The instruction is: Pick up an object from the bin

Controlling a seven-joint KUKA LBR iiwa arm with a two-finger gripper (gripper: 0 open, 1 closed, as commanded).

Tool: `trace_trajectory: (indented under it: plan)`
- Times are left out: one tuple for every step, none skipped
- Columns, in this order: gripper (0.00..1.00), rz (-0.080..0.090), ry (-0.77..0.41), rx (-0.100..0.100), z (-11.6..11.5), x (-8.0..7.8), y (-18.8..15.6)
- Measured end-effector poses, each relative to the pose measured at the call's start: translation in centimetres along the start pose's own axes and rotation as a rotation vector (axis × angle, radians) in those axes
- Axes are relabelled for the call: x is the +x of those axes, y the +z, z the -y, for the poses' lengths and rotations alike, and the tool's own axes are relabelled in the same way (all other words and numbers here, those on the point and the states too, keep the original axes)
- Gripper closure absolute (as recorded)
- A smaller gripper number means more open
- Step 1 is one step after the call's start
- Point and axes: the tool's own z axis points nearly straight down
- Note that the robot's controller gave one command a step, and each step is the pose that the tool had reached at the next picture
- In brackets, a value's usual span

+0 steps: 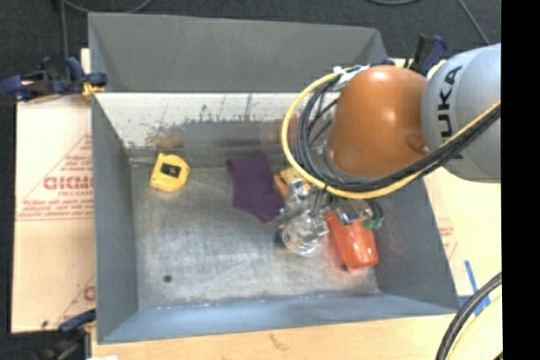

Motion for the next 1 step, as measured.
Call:
trace_trajectory:
  plan:
    - [1.0, 0.009, 0.063, 0.002, 2.36, 0.53, -7.34]
